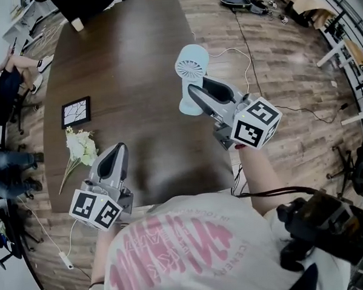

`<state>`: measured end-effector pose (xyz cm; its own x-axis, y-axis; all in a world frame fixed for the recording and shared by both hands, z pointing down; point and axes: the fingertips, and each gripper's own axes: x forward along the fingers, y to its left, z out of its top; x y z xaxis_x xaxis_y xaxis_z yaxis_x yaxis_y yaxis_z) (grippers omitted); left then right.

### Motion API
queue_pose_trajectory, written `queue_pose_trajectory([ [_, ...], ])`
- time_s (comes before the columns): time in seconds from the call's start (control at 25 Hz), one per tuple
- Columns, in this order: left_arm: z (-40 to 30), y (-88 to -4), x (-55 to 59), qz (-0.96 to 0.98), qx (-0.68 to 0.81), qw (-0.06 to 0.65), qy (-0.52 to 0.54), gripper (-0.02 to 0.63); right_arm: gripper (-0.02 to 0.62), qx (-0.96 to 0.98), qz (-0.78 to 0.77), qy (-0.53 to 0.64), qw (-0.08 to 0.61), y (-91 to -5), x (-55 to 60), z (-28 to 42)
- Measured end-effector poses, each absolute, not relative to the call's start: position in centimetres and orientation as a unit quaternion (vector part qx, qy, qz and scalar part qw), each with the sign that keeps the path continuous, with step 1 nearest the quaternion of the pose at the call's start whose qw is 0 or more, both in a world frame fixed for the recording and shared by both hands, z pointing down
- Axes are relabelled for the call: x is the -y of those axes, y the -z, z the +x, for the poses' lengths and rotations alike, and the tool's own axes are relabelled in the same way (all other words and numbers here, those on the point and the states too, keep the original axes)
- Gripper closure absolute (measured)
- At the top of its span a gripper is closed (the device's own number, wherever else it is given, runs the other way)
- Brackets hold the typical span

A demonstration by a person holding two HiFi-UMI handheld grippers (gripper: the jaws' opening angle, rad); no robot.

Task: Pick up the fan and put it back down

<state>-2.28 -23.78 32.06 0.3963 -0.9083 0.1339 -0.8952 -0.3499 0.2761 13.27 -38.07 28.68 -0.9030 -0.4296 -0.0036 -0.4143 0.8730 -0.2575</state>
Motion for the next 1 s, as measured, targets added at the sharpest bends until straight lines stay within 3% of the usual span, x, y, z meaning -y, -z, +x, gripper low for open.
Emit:
queue_pose_trajectory([
  [0.4, -5.2, -26.2, 22.5, 0.853, 0.515, 0.079, 0.031, 0.589, 0.457, -0.959, -0.255, 0.087, 0.089, -20.8, 31.3, 14.1],
  [1.0, -8.9, -25.2, 20.8, 0.882, 0.463, 0.077, 0.042, 0.589, 0.457, -0.948, -0.292, 0.079, 0.095, -20.3, 25.1, 11.7],
])
